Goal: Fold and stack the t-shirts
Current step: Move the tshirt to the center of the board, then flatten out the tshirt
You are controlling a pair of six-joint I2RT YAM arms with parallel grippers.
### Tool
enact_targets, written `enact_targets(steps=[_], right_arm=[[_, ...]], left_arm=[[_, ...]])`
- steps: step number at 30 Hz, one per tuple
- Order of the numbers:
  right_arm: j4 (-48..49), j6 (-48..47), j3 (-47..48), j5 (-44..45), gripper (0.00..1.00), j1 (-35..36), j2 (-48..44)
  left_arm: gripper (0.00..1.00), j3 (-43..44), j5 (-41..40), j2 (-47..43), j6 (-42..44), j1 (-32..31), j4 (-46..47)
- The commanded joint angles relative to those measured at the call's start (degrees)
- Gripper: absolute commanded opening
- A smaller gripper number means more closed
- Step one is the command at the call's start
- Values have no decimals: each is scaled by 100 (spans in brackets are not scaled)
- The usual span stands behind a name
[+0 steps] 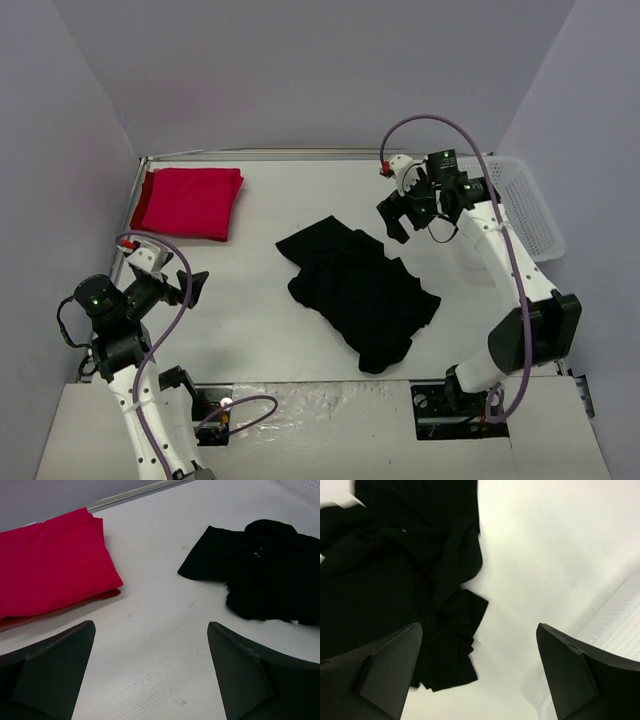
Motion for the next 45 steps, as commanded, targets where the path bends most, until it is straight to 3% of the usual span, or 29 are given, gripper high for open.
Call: enact_targets(steps=[1, 8, 14, 17, 19, 20, 23, 27, 33, 37, 41, 45], right_arm=[[354, -76, -501, 626, 94, -33, 274], [434, -32, -1065, 397, 94, 2, 46], [223, -85, -1723, 345, 95, 10, -832], [100, -85, -2101, 301, 95, 19, -1279], [108, -67, -2295, 336, 94, -7, -1544], [117, -50, -2296, 371, 95, -25, -1632], [153, 64, -2235, 485, 96, -60, -1774], [205, 135, -2295, 450, 95, -130, -1660], [232, -5, -2383, 55, 95, -586, -1616], [284, -94, -2480, -244, 95, -903, -1528], [293, -111, -2498, -306, 95, -1035, -1484], [276, -111, -2489, -332, 95, -1079, -1396]], left_arm=[[94, 182, 176, -27, 15, 67, 70], [94, 436, 274, 201, -134, 67, -115], [94, 1297, 686, 1264, -284, -204, -554], [94, 1789, 224, 1738, -143, -1072, -774], [94, 2305, -437, 2228, 659, -1740, -1359], [94, 2509, -656, 2414, 926, -2422, -1572], [94, 3254, -1545, 3284, 1490, -3654, -2153], [94, 3942, -1695, 4304, 1729, -4404, -2269], [99, 5039, -1853, 6234, 1738, -5012, -1970], [80, 5586, -2186, 7222, 1248, -5232, -1374], [79, 5762, -2811, 7671, 1140, -5478, -581], [79, 6631, -2873, 8548, 1061, -5558, -966]])
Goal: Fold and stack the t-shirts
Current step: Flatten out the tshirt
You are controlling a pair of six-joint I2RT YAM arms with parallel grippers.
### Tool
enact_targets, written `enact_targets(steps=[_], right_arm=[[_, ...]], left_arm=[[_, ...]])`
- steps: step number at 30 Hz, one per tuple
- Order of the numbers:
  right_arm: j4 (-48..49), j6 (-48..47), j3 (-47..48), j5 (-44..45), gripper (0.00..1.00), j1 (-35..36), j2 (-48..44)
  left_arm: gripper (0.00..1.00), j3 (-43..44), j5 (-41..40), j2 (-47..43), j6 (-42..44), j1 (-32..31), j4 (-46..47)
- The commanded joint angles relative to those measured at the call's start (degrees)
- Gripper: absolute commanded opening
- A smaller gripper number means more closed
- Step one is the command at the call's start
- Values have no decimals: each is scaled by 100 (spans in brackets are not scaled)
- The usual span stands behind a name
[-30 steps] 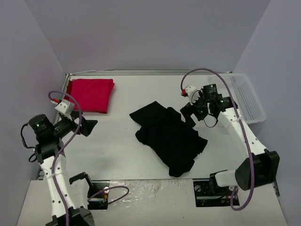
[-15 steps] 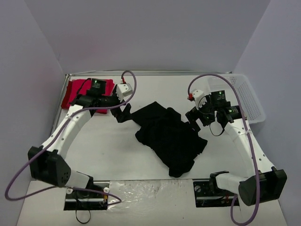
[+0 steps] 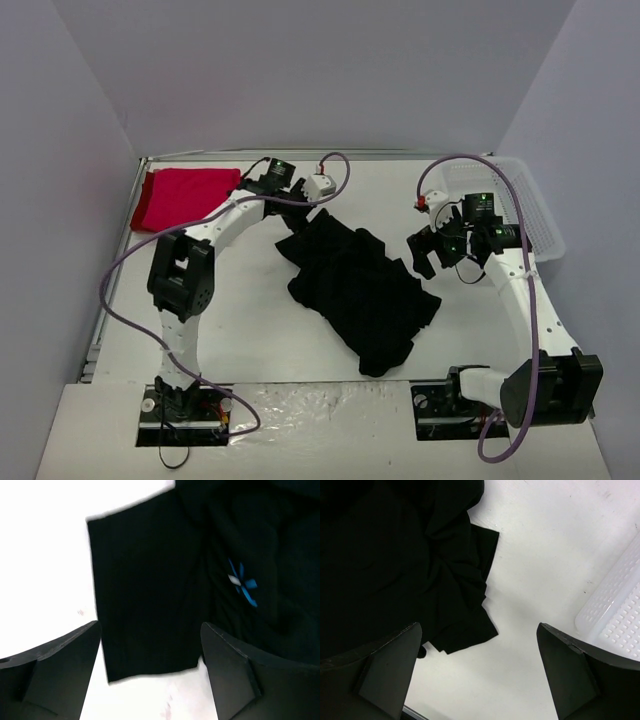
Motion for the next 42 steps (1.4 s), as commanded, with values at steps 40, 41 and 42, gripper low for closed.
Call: enact_targets(steps=[40, 41, 42], right_arm=[[145, -197, -276, -412, 94, -65, 484], [154, -197, -285, -412, 93, -74, 493], [145, -197, -285, -412, 93, -74, 493]], left_arm=[[15, 3748, -1360, 3049, -183, -652, -1766], [10, 3792, -1360, 3076, -192, -652, -1810], [3, 3862, -1343, 3102, -183, -661, -1854]])
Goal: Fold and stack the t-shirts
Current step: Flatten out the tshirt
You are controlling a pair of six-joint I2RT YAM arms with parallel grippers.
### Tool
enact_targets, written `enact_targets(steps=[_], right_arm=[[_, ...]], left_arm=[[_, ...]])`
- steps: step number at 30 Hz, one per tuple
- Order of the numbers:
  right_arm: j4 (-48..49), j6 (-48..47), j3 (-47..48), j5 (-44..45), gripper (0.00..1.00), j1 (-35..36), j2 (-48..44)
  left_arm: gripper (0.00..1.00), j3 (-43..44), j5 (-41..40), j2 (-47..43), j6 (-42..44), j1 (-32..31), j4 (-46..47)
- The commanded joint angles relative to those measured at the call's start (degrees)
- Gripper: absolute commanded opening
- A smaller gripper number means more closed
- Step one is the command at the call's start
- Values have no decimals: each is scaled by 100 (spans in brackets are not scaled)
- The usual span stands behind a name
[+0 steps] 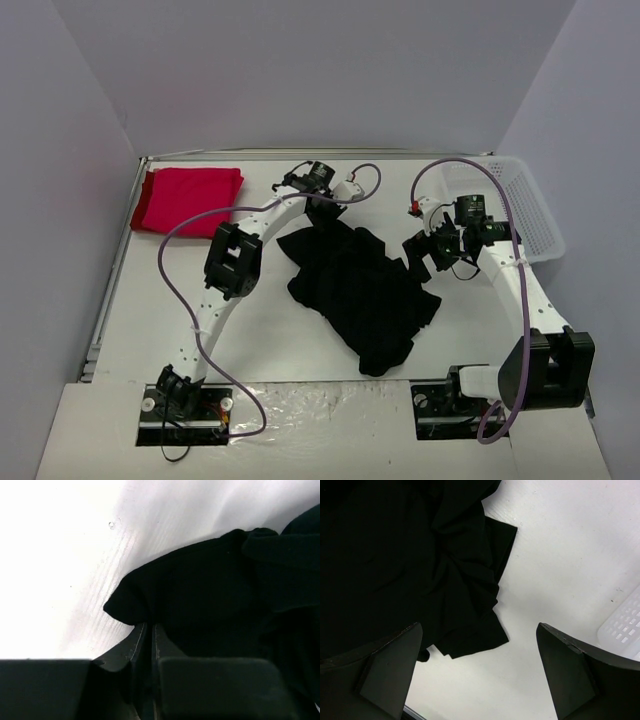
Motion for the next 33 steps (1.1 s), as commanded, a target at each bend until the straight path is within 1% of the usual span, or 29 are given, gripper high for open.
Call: enact_targets(steps=[1, 5, 8, 9, 11, 14, 18, 22, 28, 29, 31, 32, 33], right_arm=[[-12, -40, -38, -110, 93, -30, 42], [-3, -49, -38, -110, 93, -30, 42], [-12, -49, -38, -128, 93, -30, 34], [-21, -40, -29, -145, 93, -22, 34], [-30, -40, -3, -137, 93, 13, 25], [-117, -57, 111, 21, 94, 215, 95], [-477, -215, 392, 259, 94, 742, 376], [-1004, -505, 752, 83, 93, 1251, 675], [-1444, -725, 1604, -391, 88, 2086, 1254], [-1445, -717, 1727, -453, 87, 2357, 1325], [-1445, -690, 2105, -488, 87, 2684, 1596], [-1445, -681, 2237, -445, 86, 3068, 1711], [-1445, -638, 2360, -296, 86, 3272, 1834]], left_arm=[[2, 296, -79, 125, -67, -40, -615], [2, 340, -105, 12, -58, -31, -669], [2, 340, -421, -278, -76, -14, -616], [2, 357, -700, -357, -76, -5, -607], [2, 445, -939, -638, -119, 57, -589], [2, 568, -1212, -1060, -216, 232, -651], [2, 577, -1485, -1623, -322, 504, -695], [2, 323, -1678, -2246, -269, 777, -756], [2, -564, -1591, -2949, -348, 1278, -634], [2, -687, -1582, -3029, -357, 1313, -599], [2, -986, -1521, -3187, -348, 1366, -519], [2, -1057, -1529, -3223, -340, 1375, -502], [2, -1118, -1538, -3275, -339, 1375, -493]])
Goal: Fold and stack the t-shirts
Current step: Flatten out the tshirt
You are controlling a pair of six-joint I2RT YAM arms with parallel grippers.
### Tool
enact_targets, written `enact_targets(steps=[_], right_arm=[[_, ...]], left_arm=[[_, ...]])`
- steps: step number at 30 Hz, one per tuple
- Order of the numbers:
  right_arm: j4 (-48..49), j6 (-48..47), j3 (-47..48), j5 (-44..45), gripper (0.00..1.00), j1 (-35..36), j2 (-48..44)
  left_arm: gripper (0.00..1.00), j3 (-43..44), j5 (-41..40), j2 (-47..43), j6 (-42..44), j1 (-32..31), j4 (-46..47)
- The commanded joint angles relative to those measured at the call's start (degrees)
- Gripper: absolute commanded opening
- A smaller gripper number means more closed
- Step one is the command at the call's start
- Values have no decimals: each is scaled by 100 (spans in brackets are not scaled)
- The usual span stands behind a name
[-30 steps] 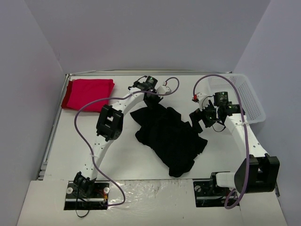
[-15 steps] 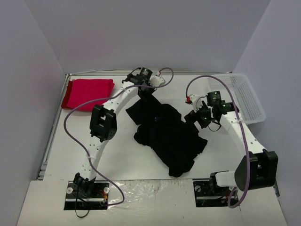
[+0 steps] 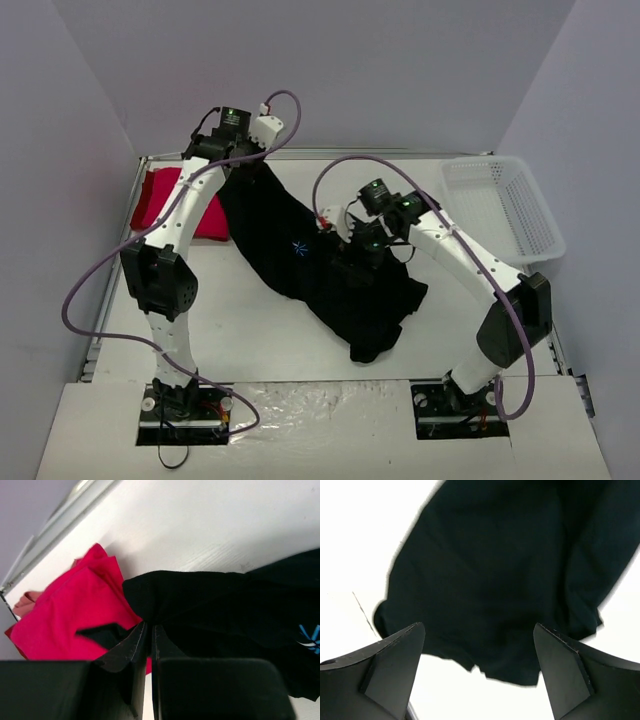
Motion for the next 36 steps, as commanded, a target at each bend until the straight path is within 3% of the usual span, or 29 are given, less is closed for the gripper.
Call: enact_targets(steps=[1, 6, 15, 20, 27, 28, 31, 32, 33, 36], right_arm=[[-358, -17, 653, -48, 84, 784, 405], [-420, -69, 1147, 93, 78, 1812, 1407], [-227, -263, 972, -4, 68, 2077, 2375], [-105, -61, 709, 347, 66, 2078, 2385], [432, 299, -671, 1577, 72, 2025, 1637], [467, 343, -750, 1718, 69, 2016, 1620], [617, 484, -839, 2315, 28, 1981, 1523], [617, 493, -812, 2386, 5, 1877, 1479], [600, 484, -699, 2413, 0, 1806, 1461], [407, 354, -435, 2422, 0, 1472, 1374]], left_arm=[[2, -290, -37, -174, -86, -56, 51], [2, -440, -107, -183, -33, -56, 78], [2, -485, 16, 1, -112, 137, 131], [2, -370, 183, 124, -191, 251, 104], [2, -405, 429, 81, -209, 313, 78], [2, -423, 438, 54, -218, 321, 87], [2, -537, 447, -95, -191, 321, 104], [2, -563, 447, -200, -165, 321, 96], [2, -607, 421, -271, -121, 321, 87], [2, -774, 385, -552, 1, 348, -36]])
